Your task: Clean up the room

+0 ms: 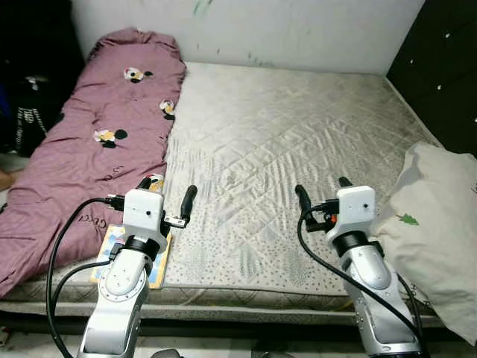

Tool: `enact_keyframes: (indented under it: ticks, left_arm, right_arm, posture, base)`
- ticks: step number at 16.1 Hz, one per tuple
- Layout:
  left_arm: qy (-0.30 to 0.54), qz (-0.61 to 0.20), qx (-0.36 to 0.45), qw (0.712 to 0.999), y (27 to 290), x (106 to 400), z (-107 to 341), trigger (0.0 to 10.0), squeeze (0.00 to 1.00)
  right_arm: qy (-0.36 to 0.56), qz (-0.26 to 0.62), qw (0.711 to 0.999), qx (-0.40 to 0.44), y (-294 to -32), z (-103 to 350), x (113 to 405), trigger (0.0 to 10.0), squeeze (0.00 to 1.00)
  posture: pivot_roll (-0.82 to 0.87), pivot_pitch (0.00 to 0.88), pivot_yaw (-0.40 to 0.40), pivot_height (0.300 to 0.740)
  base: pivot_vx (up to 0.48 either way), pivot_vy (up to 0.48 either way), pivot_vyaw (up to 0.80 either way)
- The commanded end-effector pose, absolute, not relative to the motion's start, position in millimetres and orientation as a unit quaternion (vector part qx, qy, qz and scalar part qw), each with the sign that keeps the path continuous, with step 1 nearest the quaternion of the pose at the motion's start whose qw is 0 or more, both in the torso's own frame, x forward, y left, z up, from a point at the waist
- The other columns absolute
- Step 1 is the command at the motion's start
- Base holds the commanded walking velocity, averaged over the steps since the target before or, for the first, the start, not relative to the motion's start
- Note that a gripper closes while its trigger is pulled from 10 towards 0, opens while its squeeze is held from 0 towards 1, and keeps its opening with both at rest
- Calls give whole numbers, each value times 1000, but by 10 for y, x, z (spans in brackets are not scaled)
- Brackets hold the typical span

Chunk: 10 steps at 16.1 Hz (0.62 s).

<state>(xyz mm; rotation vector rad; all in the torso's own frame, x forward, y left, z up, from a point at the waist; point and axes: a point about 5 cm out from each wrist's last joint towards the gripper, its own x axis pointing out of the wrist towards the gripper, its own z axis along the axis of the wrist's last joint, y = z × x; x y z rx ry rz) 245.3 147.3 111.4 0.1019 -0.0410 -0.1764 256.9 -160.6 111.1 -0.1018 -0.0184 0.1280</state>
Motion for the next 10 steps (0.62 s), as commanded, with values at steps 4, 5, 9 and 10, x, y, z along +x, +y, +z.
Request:
enact_keyframes:
  ticks: [4, 5, 9, 10]
  left_arm:
    - [-20, -86, 54, 995, 1493, 2436, 1117, 10000, 0]
    - [-19, -86, 54, 995, 1491, 2439, 1115, 10000, 0]
    - [-23, -90, 52, 994, 1470, 2454, 1124, 10000, 0]
    - [-23, -90, 53, 994, 1470, 2456, 1124, 10000, 0]
  right_arm:
    - [-3, 45, 998, -52, -1740, 1099, 2532, 10000, 0]
    - [-2, 44, 998, -54, -1750, 1092, 2527, 10000, 0]
    - [-6, 45, 998, -53, -1736, 1108, 2552, 10000, 0]
    - [-6, 45, 998, -52, -1734, 1106, 2555, 10000, 0]
  posture:
    - [-49, 6, -65, 740]
    - [-49, 5, -65, 740]
    - [-50, 3, -65, 740]
    - [-49, 1, -64, 740]
  base:
    - [0, -68, 0]
    - [0, -277, 0]
    - [0, -311, 0]
    - [0, -315, 0]
